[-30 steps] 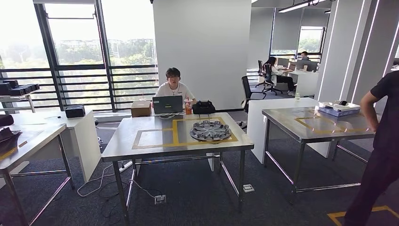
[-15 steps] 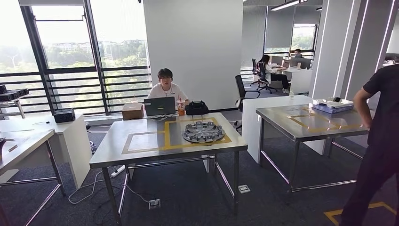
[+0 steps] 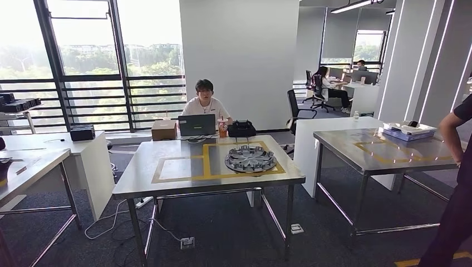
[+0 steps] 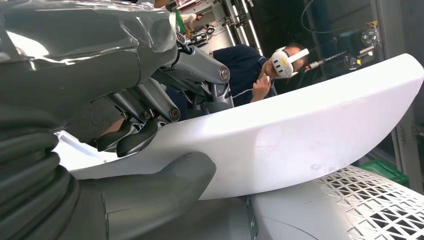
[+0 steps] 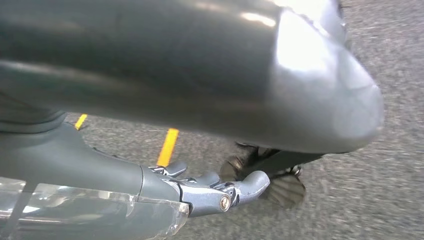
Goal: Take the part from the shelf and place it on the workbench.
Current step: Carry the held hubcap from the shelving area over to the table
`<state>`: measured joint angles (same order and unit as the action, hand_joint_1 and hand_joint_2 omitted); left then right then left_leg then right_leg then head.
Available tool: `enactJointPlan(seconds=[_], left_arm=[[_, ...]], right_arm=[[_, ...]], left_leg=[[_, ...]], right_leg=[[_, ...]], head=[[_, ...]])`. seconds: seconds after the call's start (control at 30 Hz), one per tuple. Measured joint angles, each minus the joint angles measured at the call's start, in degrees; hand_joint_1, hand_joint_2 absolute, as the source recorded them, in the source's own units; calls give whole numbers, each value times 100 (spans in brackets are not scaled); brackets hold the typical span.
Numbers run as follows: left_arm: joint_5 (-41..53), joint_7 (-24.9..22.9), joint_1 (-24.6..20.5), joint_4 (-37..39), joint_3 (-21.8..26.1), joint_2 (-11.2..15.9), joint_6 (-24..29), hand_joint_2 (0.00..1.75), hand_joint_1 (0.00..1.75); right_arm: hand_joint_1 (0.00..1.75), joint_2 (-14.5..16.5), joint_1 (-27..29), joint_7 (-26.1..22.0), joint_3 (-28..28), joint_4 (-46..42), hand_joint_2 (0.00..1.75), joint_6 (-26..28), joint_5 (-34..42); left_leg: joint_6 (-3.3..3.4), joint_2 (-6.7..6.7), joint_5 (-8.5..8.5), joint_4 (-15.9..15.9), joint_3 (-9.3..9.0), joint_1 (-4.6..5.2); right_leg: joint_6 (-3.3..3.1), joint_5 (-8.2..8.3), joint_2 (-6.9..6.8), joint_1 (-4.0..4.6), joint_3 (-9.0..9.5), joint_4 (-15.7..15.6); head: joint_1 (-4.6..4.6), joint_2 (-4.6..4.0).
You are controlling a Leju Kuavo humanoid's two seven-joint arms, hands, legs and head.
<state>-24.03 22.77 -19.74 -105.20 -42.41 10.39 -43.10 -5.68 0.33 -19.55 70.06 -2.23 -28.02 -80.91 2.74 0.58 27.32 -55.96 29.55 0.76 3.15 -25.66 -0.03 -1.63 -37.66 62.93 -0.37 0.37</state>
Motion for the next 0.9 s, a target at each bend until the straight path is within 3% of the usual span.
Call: enactJointPlan(seconds=[0.07, 0.17, 0.23, 0.27, 0.33, 0.37, 0.4, 0.43, 0.5, 0.57, 0.67, 0.73, 0.8, 0.87, 0.9], left_arm=[[-2, 1, 2, 11, -6, 1, -4, 175, 175], [-4, 1, 5, 20, -12, 2, -4, 175, 175], [-5, 3, 0, 20, -11, 3, -5, 175, 175], [-7, 5, -1, 20, -11, 5, -7, 175, 175], [-13, 7, 8, 28, -15, 9, -17, 175, 175], [-18, 7, 16, 33, -19, 8, -26, 175, 175], [-25, 7, 23, 38, -21, 6, -36, 175, 175], [-32, 7, 27, 40, -24, 2, -45, 175, 175], [-47, 7, 28, 42, -25, -5, -57, 175, 175], [-61, 9, 27, 41, -25, -10, -66, 175, 175], [-90, 20, 34, 34, -15, -13, -97, 175, 175], [-99, 29, 40, 25, -1, -31, -116, 175, 175], [-101, 37, 36, 23, 11, -67, -125, 175, 175], [-101, 37, 31, 30, 21, -95, -128, 175, 175], [-102, 36, 33, 33, 23, -102, -128, 175, 175]], right_arm=[[0, 4, 1, 31, 2, 1, 0, -7, 24], [0, 20, 1, 42, 4, 1, 0, -10, 34], [0, 27, 1, 50, 4, 1, 0, -12, 43], [0, 30, 1, 70, 4, 1, 0, -12, 56], [0, 28, 3, 173, 8, 1, 0, -8, 98], [0, 30, 10, 262, 13, 1, 0, 3, 132], [0, 31, 23, 367, 23, 1, 0, 24, 173], [0, 31, 37, 473, 37, 2, 0, 53, 218], [0, 33, 56, 633, 68, 6, 0, 112, 298], [0, 36, 53, 698, 92, 24, 0, 173, 350], [0, 18, 48, 720, 106, 56, 0, 281, 433], [0, -8, 44, 687, 105, 72, 0, 305, 463], [0, -39, 35, 615, 104, 85, 0, 306, 471], [0, -63, 27, 553, 101, 93, 0, 306, 472], [0, -73, 26, 537, 99, 95, 0, 306, 472]], left_leg=[[-57, 7, 134, -75, -12, 29], [-131, 1, 238, -110, -31, 15], [-203, -16, 381, -361, 58, -13], [-243, -22, 508, -663, 214, -36], [-313, -27, 778, -1485, 722, -88], [-332, -28, 815, -1786, 948, -110], [-339, -30, 722, -1874, 1080, -125], [-335, -34, 510, -1723, 1091, -135], [-283, -43, -75, -939, 847, -129], [-210, -53, -345, -343, 608, -92], [-121, -47, -316, -172, 512, -57], [-54, -43, -332, -32, 372, -70], [7, -47, -312, 55, 254, -68], [46, -40, -247, 54, 202, -43], [50, -30, -208, 52, 164, -32]], right_leg=[[-70, 197, -4, 5, 197, -460], [-227, 135, 6, 12, 236, -480], [-310, 84, 13, -24, 301, -489], [-342, 53, 15, -33, 336, -492], [-367, -18, 17, -31, 403, -492], [-362, -55, 20, -31, 442, -492], [-353, -97, 24, -31, 495, -492], [-343, -141, 30, -30, 559, -492], [-318, -230, 44, -29, 691, -501], [-270, -300, 54, -13, 777, -522], [-177, -350, 51, -13, 833, -587], [-150, -400, 28, -8, 802, -484], [-172, -593, 14, -3, 459, 110], [-176, -787, 14, 1, -72, 886], [-149, -761, 14, 1, -241, 1053]], head=[[-2, 0], [-17, 2], [-31, 3], [-38, 2], [-50, 1], [-54, 1], [-58, 1], [-62, 1], [-69, 1], [-72, 0], [-72, 2], [-58, 2], [-35, 2], [-24, 1], [-22, 1]])
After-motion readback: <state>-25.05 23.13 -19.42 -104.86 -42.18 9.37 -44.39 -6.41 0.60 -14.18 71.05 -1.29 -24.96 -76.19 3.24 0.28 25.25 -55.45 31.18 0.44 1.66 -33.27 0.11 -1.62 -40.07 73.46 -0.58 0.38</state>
